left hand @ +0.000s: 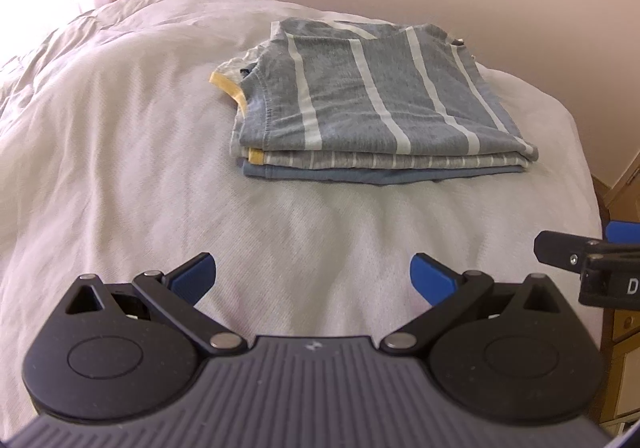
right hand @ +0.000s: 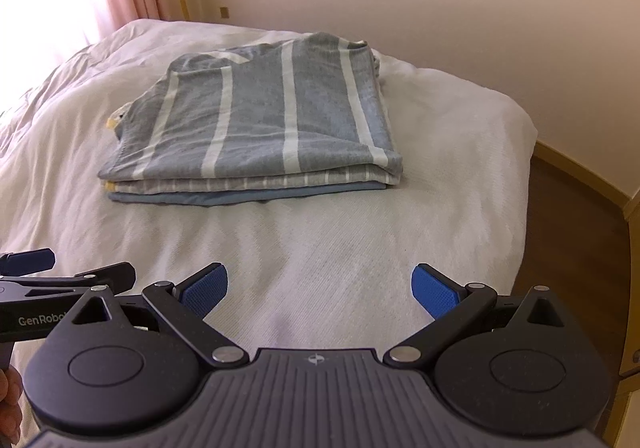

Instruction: Fold clothes

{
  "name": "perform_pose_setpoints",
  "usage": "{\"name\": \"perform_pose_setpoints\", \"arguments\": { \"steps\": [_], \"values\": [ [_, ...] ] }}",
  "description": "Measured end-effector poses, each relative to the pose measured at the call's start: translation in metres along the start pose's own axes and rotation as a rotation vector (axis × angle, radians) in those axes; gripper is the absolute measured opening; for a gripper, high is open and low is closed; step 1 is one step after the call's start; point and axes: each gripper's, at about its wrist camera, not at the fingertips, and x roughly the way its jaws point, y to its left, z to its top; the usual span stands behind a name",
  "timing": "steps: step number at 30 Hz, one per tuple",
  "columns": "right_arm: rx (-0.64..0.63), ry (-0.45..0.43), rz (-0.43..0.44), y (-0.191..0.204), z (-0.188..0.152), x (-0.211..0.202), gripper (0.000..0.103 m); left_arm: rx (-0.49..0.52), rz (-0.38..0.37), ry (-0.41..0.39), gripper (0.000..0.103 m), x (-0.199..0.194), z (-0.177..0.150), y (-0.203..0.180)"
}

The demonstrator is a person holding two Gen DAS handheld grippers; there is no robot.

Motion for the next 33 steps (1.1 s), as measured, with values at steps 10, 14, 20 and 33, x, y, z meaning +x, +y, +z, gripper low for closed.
{"name": "perform_pose_setpoints", "arguments": {
  "steps": [10, 14, 20, 33],
  "values": [
    [-0.007, -0.024, 0.011, 0.018, -0.002, -0.036, 0.101, -0.012, 0.017, -0.011, 0.102, -0.034, -0.006, 0.009],
    [-0.007, -0.031, 0.013, 0.023, -0.001, -0.052, 0.101, -0.02, 0.015, -0.015, 0.102, -0.047, -0.007, 0.011],
    [-0.006, -0.033, 0.02, 0.029, -0.001, -0.072, 0.101, -0.02, 0.023, -0.018, 0.102, -0.067, -0.006, 0.013],
    [-0.023, -0.042, 0.032, 0.039, 0.01, -0.116, 0.101, -0.013, 0.035, -0.014, 0.102, -0.106, 0.004, 0.017]
  ]
}}
